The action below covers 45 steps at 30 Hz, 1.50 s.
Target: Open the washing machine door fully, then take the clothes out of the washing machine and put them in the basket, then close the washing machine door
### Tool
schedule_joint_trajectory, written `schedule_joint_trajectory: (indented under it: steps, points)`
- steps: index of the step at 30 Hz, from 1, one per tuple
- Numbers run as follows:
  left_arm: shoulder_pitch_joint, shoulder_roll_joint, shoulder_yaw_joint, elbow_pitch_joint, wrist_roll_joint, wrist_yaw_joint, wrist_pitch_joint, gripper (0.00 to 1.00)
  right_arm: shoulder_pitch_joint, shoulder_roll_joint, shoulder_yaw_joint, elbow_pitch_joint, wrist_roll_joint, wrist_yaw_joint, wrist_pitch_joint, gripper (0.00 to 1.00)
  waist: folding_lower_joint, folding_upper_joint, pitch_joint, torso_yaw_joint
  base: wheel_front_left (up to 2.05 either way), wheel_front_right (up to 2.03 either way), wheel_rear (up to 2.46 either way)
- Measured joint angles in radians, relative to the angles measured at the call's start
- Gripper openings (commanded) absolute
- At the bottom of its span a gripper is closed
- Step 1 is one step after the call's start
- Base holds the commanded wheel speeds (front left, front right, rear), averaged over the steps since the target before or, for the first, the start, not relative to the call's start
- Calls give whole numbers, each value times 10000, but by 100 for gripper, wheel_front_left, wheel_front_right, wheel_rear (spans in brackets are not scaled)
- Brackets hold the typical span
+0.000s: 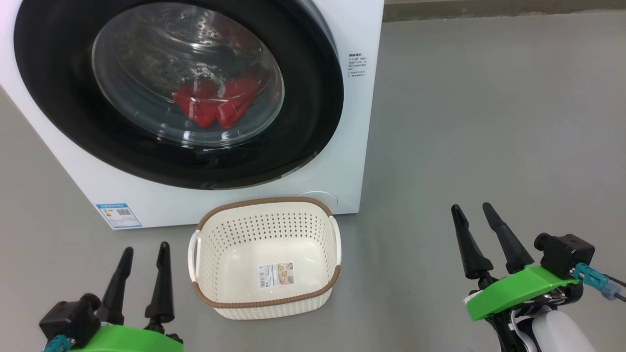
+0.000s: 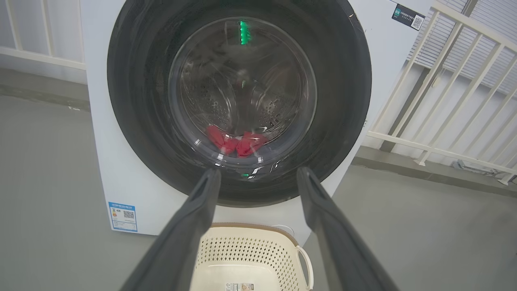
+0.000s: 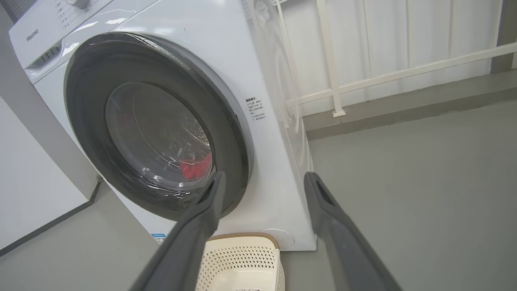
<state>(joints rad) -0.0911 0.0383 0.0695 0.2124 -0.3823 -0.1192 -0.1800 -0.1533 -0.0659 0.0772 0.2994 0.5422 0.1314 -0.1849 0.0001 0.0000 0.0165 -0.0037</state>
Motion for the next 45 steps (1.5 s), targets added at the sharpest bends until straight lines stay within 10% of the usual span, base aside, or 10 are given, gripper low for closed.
schedule_joint_trajectory:
  steps: [45]
  points:
    - [-384, -2, 98, 146, 2054, -36, -698, 100, -575, -198, 353, 514, -1685, 0, -702, 100, -1, 0, 47, 17, 0, 0, 0]
